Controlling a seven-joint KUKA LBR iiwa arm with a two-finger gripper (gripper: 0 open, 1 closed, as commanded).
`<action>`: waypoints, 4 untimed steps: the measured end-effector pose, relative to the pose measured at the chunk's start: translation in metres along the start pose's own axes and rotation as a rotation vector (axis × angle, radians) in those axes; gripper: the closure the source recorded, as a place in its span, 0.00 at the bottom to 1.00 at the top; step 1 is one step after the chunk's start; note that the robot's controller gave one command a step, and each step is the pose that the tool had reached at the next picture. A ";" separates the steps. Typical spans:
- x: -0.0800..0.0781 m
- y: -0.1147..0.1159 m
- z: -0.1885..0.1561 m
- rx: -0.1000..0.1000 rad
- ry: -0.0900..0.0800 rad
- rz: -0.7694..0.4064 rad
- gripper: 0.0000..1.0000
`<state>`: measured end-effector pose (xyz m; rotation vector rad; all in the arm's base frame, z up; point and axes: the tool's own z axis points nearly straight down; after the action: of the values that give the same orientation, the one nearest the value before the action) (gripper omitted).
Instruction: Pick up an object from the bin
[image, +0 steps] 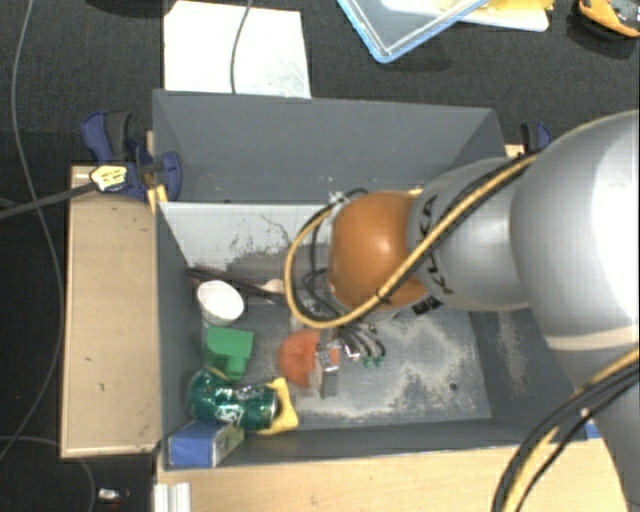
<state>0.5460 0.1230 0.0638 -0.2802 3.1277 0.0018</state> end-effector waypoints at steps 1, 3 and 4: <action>0.003 0.000 -0.007 0.000 -0.004 0.031 0.00; 0.000 0.001 -0.010 -0.003 -0.011 0.041 1.00; 0.000 0.001 -0.010 -0.003 -0.011 0.042 1.00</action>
Offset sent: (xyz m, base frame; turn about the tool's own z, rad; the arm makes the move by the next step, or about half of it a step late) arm -0.0012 0.0011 0.0006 0.0332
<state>0.5457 0.1236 0.0734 -0.2139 3.1224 0.0074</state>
